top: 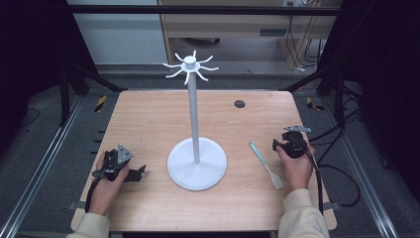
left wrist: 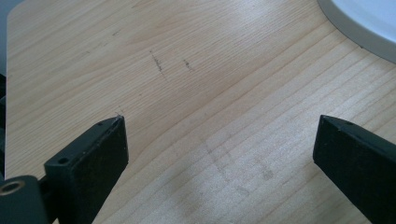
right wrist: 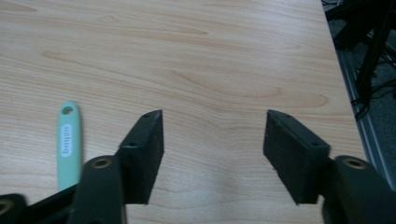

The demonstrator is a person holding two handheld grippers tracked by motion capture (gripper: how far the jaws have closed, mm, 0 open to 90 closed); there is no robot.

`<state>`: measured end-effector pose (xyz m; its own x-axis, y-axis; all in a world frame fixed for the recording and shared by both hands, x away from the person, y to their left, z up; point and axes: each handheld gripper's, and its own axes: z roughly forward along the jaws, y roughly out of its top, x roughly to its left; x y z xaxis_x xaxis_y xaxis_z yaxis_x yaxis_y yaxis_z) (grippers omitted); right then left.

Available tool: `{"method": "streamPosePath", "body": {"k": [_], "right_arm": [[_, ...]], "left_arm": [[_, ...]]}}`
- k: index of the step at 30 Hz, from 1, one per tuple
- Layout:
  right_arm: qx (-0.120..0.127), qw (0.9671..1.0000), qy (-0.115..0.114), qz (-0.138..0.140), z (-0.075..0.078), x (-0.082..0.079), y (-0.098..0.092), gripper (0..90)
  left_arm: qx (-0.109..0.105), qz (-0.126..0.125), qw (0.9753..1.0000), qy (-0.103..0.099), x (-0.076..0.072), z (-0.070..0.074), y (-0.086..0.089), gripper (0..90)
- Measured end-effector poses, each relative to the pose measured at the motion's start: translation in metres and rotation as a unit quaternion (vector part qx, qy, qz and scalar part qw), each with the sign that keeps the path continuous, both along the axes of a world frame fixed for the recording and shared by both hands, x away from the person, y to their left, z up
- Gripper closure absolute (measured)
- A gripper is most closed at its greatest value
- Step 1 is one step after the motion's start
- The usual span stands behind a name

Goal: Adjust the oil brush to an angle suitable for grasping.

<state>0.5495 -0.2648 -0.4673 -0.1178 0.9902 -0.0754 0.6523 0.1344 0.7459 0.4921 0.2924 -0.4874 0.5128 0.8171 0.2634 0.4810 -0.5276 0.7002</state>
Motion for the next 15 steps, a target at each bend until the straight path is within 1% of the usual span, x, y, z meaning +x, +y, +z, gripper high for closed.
{"method": "streamPosePath", "body": {"k": [1,4,5,6,7,8,9,10,11,12,13,14,15], "right_arm": [[0.001,1.0,0.0,0.003,0.0,0.0,0.001,44.9],[0.0,0.9998,0.002,0.018,0.0,-0.001,0.004,57.0],[0.0,0.9998,0.002,0.018,0.0,-0.001,0.004,57.0],[0.009,0.9996,0.005,0.027,0.0,-0.002,0.007,65.2],[0.009,0.9996,0.005,0.027,0.0,-0.002,0.007,65.2],[0.01,0.9991,0.014,0.039,-0.002,-0.001,0.011,71.7],[0.01,0.9991,0.014,0.039,-0.002,-0.001,0.011,71.7],[0.011,0.9983,0.02,0.053,-0.003,-0.001,0.014,77.8],[0.01,0.9978,0.021,0.062,-0.003,-0.001,0.016,80.8],[0.009,0.9973,0.021,0.07,-0.003,-0.001,0.018,83.3],[0.009,0.9973,0.021,0.07,-0.003,-0.001,0.018,83.3],[0.006,0.9959,0.028,0.086,-0.004,-0.001,0.023,86.5],[0.0,0.995,0.035,0.094,-0.005,0.0,0.026,88.1]], "left_arm": [[0.0,0.0,1.0,-0.001,0.0,0.0,0.0,2.8],[0.001,-0.001,1.0,-0.002,0.0,0.0,-0.001,2.8],[0.002,-0.001,1.0,-0.001,0.0,0.0,-0.001,2.8],[0.002,-0.001,1.0,-0.001,0.0,0.0,-0.001,2.8],[0.003,-0.002,1.0,0.0,0.0,0.0,-0.001,2.8],[0.001,-0.001,1.0,-0.001,0.0,0.0,-0.001,2.8],[0.001,-0.001,1.0,-0.001,0.0,0.0,-0.001,2.8],[0.002,-0.002,1.0,-0.002,0.0,0.0,-0.001,2.8],[0.002,-0.002,1.0,-0.002,0.0,0.0,-0.002,2.8],[0.002,-0.002,1.0,-0.002,0.0,0.0,-0.002,2.8],[0.002,-0.002,1.0,-0.002,0.0,0.0,-0.002,2.8],[0.005,-0.003,1.0,-0.001,0.0,0.0,-0.001,2.8],[0.003,-0.002,1.0,-0.003,-0.001,0.0,-0.001,2.8]]}}
